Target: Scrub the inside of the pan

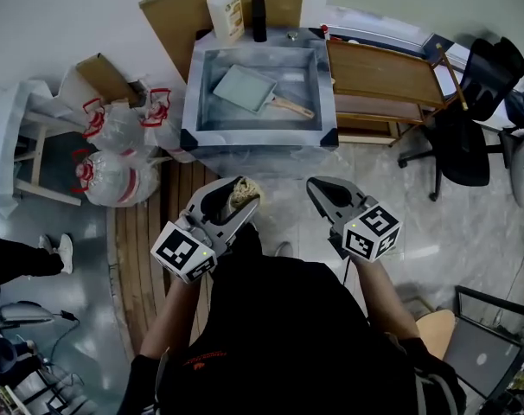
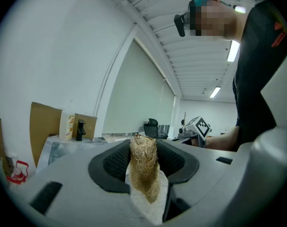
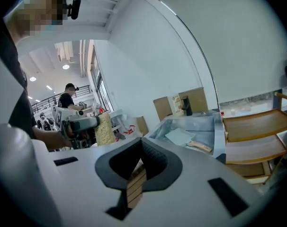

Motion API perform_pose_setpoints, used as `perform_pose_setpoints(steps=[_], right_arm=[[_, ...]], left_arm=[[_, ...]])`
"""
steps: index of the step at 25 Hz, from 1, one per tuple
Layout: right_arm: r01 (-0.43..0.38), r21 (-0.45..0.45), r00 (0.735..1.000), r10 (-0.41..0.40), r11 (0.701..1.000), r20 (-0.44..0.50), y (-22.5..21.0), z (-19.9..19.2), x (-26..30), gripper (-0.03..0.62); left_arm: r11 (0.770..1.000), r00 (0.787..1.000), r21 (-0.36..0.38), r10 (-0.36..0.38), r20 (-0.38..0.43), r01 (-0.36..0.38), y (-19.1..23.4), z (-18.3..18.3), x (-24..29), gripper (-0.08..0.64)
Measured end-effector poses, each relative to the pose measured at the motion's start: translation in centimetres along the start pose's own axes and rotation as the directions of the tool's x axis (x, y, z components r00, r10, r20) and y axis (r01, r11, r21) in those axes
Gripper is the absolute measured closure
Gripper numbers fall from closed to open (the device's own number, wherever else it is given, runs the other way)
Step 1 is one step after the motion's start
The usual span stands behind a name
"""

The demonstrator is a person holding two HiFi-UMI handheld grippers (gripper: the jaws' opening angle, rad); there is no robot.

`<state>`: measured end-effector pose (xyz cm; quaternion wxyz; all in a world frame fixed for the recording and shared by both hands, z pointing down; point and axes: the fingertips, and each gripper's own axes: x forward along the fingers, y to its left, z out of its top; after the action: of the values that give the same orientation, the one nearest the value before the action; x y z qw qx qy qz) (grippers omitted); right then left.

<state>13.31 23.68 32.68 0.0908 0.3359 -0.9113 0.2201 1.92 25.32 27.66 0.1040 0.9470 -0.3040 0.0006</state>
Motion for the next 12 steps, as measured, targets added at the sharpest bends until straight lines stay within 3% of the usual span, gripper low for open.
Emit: perform_pose_setpoints(steps=[12], right_arm=[[0.037, 0.028, 0.998, -0.036, 0.999, -0.055, -4.0, 3.9, 12.4, 0.589]], left_arm=[[0.998, 0.999, -0.054, -0.034, -0.023, 0.033, 14.3, 0.9, 1.9, 0.39]])
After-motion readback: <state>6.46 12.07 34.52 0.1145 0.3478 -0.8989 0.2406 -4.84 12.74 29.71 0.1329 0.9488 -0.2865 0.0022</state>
